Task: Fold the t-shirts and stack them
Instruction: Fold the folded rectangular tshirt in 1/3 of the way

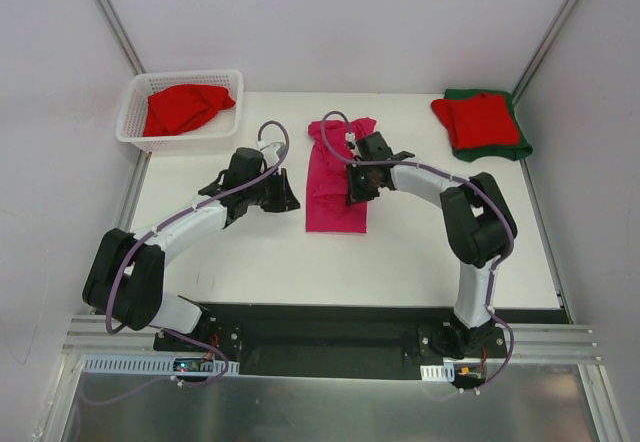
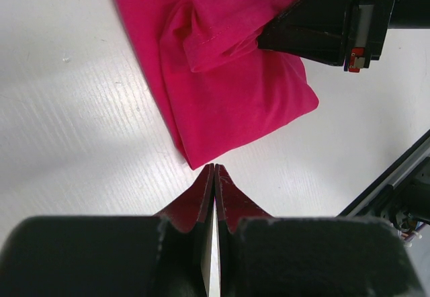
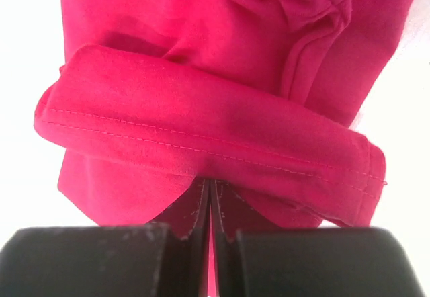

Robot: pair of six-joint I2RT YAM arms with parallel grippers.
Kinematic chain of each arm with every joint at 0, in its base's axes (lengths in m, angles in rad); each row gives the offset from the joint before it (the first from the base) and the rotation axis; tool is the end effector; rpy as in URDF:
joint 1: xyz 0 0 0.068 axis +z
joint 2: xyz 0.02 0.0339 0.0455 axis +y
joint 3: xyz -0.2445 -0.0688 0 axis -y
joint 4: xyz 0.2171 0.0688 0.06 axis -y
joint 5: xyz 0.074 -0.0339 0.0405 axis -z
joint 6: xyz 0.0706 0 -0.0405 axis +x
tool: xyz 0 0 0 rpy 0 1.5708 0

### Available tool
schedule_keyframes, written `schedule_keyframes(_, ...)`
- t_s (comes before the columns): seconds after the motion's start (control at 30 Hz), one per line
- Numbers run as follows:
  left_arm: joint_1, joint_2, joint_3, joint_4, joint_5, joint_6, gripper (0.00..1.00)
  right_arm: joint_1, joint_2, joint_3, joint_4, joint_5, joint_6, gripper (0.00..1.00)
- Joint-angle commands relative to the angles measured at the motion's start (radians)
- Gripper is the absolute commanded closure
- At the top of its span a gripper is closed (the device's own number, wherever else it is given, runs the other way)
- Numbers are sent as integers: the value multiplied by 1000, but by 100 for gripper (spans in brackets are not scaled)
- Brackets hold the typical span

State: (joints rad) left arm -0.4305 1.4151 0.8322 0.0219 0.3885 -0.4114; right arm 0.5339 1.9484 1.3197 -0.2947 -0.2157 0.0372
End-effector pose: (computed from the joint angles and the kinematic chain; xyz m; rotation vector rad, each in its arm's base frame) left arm 0.2745 -0.1555 0.2115 0.2613 2.2070 -0.8957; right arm 0.3429 0.2203 0.1476 -0.7121 2.4337 0.5027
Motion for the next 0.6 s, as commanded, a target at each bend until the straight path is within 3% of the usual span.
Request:
schedule_keyframes(0.0, 3, -19, -12, 30, -5, -15, 100, 5, 6, 61, -6, 33, -26, 99)
schedule_keyframes(0.57, 3, -33, -35, 39, 3, -27, 100, 0, 77, 332, -18, 240, -109, 99)
